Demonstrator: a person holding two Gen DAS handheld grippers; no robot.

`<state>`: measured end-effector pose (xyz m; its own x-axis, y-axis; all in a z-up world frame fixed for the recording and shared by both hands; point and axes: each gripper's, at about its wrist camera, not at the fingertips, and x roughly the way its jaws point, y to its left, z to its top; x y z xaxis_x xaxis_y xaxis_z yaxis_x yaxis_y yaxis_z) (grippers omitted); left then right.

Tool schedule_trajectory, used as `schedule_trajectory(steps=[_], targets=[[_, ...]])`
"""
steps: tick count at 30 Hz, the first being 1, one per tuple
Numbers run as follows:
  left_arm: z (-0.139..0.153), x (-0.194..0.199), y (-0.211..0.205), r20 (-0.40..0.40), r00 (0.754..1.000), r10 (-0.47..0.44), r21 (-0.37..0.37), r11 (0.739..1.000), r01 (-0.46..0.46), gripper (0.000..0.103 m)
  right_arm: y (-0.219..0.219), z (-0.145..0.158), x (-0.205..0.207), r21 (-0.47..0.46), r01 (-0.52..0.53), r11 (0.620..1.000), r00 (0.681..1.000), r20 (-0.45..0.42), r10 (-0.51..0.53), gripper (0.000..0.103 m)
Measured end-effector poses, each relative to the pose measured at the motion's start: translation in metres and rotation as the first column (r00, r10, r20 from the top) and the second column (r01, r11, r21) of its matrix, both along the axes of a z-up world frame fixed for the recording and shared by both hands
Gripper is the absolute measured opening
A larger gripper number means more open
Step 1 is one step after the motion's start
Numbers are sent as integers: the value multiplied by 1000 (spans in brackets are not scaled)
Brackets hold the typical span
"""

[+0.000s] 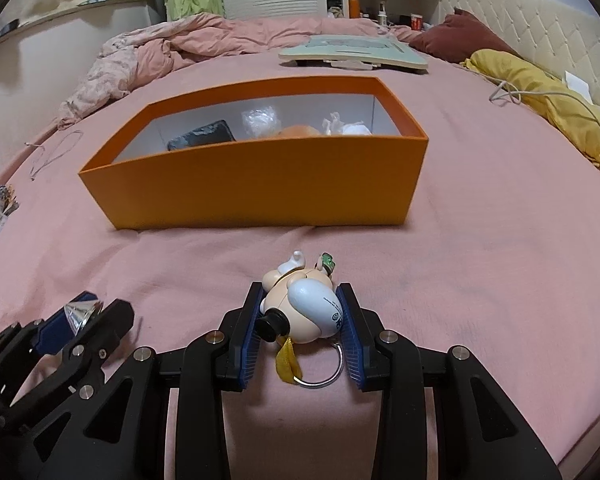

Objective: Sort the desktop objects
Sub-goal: 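Grasp the white figurine keychain with the right gripper, then carry the silver cone and figurine keychain over the orange box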

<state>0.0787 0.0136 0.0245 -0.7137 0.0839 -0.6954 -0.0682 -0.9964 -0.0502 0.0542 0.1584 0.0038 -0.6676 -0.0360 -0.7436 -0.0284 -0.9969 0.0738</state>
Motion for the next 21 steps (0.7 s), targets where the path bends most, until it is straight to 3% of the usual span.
schedule_trajectory(steps=[7,14,21], targets=[[11,-5,-9,-9,1000,22,22,1000,-22,28,0,12,4,-17,0,1000,999,-40,0,37],[16,-15,-10,4,1000,28,-2,1000,-28,28,1,21,1,-10,-4,1000,999,-52,3,37],[29,-24,-9,-33,999,21,-17,1000,-22,28,-4,29,-4,4,-24,1000,998,-65,25,37]])
